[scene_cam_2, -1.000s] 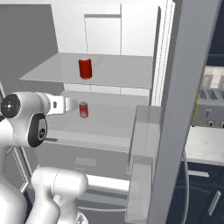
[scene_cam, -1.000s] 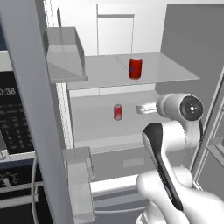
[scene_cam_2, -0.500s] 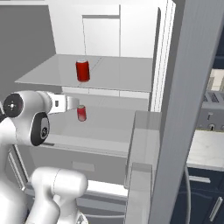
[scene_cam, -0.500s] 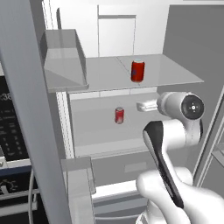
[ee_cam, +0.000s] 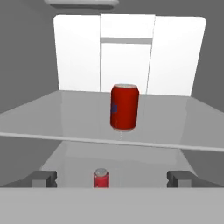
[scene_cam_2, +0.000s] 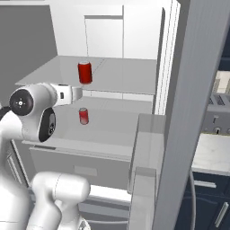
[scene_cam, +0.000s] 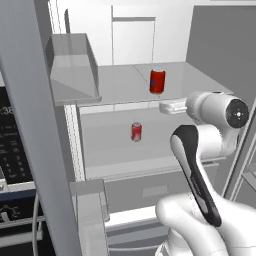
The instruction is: Open the fridge, grab two sodas, and place both sodas inside the bowl with ice on the dining counter.
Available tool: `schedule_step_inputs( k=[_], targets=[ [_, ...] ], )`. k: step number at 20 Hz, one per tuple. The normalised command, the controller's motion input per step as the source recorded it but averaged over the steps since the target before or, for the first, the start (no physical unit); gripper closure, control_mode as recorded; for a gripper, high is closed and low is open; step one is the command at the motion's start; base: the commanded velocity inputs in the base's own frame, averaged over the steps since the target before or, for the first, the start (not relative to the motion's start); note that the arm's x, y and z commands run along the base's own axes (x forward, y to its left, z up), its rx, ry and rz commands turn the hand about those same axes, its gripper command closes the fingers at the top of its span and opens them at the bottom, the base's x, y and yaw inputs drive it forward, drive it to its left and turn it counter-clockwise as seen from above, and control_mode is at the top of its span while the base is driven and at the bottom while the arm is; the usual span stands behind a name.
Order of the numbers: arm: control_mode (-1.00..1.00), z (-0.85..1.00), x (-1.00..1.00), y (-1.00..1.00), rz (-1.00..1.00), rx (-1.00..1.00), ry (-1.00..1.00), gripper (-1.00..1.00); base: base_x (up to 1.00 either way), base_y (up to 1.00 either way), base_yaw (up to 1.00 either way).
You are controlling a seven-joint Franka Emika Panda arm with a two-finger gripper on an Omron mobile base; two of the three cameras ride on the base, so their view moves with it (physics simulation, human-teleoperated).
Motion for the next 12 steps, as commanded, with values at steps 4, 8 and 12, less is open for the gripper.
schedule_step_inputs(
  k=[4, 8, 12],
  targets=[
    [-1.0, 0.32, 0.08, 0.18, 0.0, -0.01, 0.0, -1.0, 0.0, 0.0, 0.0],
    [-1.0, 0.06, 0.02, 0.09, 0.0, -0.02, 0.0, -1.0, 0.0, 0.0, 0.0],
    [-1.0, 0.0, 0.11, 0.0, 0.0, 0.0, 0.0, -1.0, 0.0, 0.0, 0.0]
  ],
)
